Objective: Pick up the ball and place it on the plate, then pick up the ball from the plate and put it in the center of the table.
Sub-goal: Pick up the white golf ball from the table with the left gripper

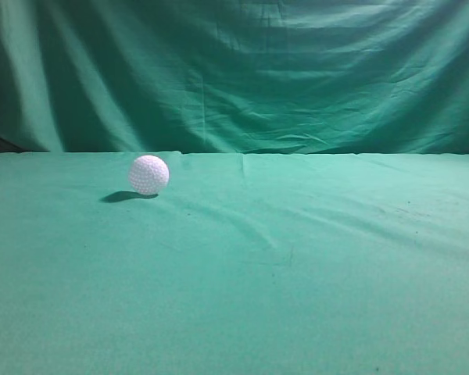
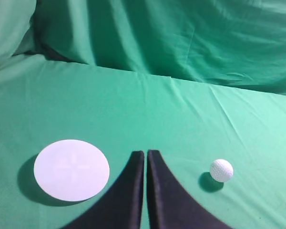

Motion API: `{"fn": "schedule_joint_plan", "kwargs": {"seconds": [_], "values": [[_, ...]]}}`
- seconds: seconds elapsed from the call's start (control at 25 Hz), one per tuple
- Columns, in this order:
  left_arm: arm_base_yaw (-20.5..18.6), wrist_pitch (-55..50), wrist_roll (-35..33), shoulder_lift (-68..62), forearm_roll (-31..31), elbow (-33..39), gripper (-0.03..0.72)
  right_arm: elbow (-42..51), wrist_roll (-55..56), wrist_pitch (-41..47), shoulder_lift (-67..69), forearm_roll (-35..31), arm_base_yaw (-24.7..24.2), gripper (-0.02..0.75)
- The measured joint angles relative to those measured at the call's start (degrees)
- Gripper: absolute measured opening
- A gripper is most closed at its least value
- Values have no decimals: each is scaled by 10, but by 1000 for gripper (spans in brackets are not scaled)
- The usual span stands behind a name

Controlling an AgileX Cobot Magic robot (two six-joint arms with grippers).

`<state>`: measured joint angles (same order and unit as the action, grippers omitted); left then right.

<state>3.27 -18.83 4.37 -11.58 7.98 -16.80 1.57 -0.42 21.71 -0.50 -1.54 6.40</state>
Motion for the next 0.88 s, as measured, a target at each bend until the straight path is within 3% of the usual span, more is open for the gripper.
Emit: {"fn": "schedule_joint_plan", "kwargs": {"seconds": [0.2, 0.36, 0.48, 0.88], "values": [[0, -37, -34, -44, 44, -30, 0, 0, 0, 0, 0, 0, 0, 0], [2, -113, -202, -128, 137, -83, 0, 0, 0, 0, 0, 0, 0, 0], [29, -141, -278, -198, 183, -115, 0, 0, 0, 0, 0, 0, 4, 0], [137, -154, -324, -461, 181, -225, 0, 0, 0, 0, 0, 0, 5, 0]]}}
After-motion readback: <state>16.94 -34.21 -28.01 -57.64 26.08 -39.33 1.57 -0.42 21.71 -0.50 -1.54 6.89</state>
